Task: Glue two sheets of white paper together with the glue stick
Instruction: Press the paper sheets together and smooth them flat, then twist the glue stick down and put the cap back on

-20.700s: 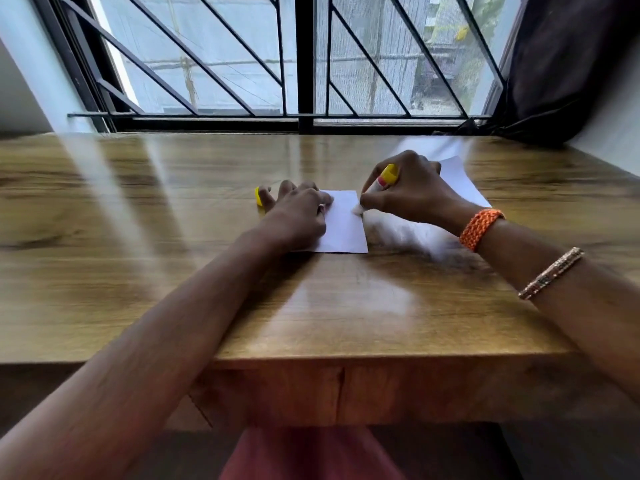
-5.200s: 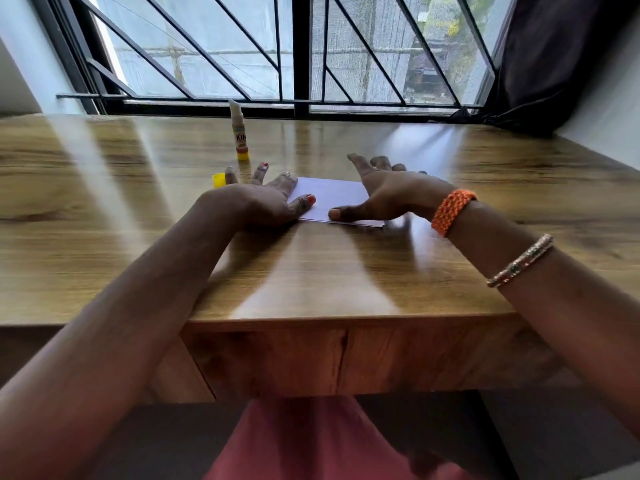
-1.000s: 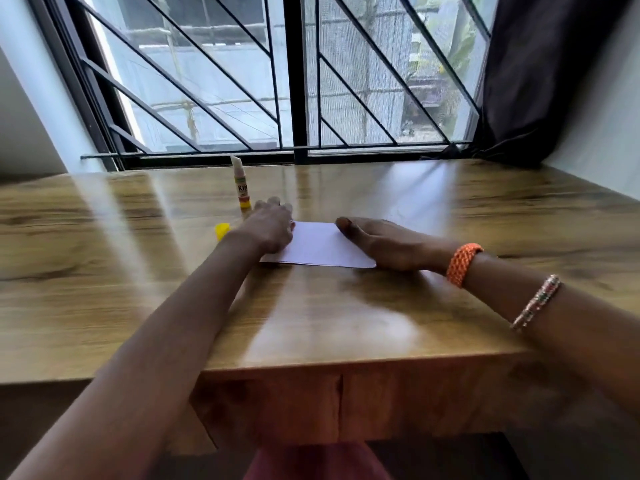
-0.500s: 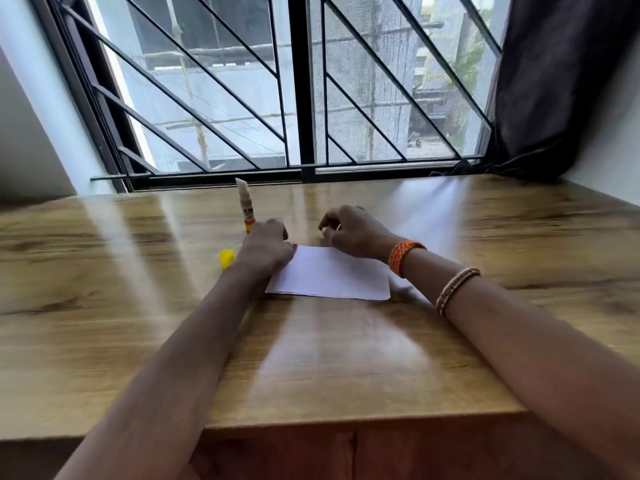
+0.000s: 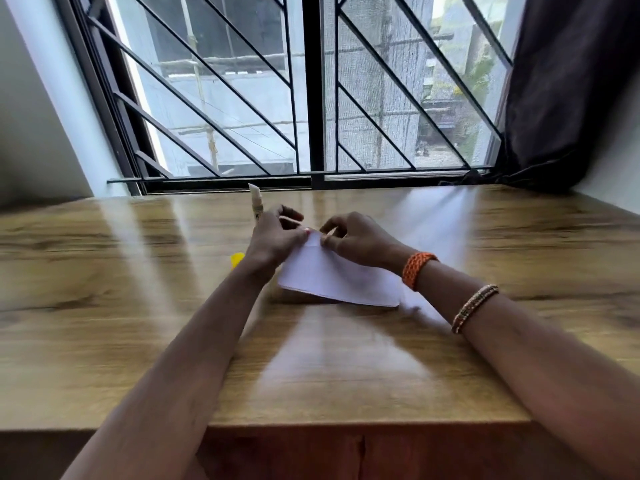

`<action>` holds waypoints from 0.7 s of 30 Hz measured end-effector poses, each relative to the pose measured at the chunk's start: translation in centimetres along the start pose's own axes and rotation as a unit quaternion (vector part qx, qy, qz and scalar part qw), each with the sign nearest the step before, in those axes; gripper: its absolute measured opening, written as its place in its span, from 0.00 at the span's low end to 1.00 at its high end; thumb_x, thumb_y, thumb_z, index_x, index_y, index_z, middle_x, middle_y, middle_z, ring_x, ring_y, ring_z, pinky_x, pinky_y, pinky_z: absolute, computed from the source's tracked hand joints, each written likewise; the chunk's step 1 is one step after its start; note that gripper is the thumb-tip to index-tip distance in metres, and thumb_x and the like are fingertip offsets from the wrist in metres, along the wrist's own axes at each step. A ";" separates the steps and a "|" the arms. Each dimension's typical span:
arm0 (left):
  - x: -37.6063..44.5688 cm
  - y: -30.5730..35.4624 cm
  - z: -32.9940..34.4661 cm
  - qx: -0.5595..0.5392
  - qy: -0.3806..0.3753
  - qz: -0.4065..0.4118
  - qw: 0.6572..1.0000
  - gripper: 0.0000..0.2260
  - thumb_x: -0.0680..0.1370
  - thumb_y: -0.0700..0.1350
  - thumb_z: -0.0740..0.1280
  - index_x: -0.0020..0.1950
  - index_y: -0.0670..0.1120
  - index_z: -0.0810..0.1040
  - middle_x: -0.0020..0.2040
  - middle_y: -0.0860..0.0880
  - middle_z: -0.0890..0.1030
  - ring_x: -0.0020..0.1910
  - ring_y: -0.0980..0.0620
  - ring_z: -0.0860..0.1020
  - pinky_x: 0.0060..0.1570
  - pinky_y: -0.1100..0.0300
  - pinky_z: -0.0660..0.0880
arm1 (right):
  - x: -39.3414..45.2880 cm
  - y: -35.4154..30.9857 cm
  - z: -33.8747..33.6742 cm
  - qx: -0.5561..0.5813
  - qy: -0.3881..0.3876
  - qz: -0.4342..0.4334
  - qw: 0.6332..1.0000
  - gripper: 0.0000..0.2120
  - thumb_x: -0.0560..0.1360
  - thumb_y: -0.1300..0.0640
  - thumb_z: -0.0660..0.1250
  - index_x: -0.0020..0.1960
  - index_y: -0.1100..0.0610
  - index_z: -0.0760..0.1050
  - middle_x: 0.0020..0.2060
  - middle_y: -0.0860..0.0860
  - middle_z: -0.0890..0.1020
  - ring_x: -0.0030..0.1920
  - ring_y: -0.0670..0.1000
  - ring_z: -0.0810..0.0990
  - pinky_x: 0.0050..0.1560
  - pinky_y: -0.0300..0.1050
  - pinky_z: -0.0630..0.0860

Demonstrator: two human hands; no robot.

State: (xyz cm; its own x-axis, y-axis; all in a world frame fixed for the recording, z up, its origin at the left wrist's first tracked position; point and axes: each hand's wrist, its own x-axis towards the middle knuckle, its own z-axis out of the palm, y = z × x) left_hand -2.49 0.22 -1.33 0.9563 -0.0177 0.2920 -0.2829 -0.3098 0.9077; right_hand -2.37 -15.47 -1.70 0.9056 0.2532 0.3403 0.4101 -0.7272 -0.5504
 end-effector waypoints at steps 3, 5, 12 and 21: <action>-0.1 0.6 0.0 -0.068 0.025 0.011 0.997 0.08 0.72 0.34 0.69 0.45 0.44 0.74 0.45 0.44 0.77 0.38 0.55 0.75 0.29 0.73 0.71 | -0.3 -0.6 -0.7 0.020 0.031 -0.010 0.999 0.11 0.74 0.57 0.66 0.55 0.58 0.78 0.35 0.47 0.78 0.34 0.38 0.73 0.27 0.25 0.66; -0.1 0.9 0.0 -0.105 0.049 0.014 0.993 0.09 0.72 0.34 0.69 0.41 0.47 0.75 0.45 0.45 0.78 0.36 0.56 0.75 0.31 0.70 0.71 | -0.5 -1.0 -1.4 0.029 0.056 -0.015 0.998 0.10 0.73 0.58 0.67 0.54 0.58 0.79 0.32 0.44 0.76 0.33 0.38 0.73 0.28 0.23 0.66; -0.8 1.6 -0.8 -0.177 0.160 -0.013 0.971 0.09 0.69 0.36 0.71 0.35 0.50 0.78 0.35 0.51 0.79 0.38 0.53 0.76 0.42 0.59 0.71 | -2.8 -0.9 -4.4 0.016 0.099 0.025 0.995 0.08 0.68 0.57 0.72 0.47 0.55 0.82 0.39 0.52 0.82 0.39 0.47 0.79 0.38 0.38 0.74; -5.0 4.0 5.3 -0.168 0.031 -0.063 0.983 0.11 0.72 0.30 0.63 0.40 0.47 0.73 0.37 0.47 0.75 0.34 0.52 0.73 0.33 0.60 0.74 | -9.4 -0.3 -7.3 -0.187 0.276 0.152 0.931 0.21 0.70 0.62 0.64 0.63 0.54 0.72 0.48 0.59 0.81 0.50 0.63 0.79 0.46 0.51 0.74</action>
State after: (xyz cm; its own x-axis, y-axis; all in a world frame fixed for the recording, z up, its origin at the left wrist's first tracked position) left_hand -7.97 -5.98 -0.76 0.9819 0.0617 0.1791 -0.1809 0.0250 0.9832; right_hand -11.82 -22.30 0.85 0.7381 -0.2917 0.6084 -0.0153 -0.9087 -0.4172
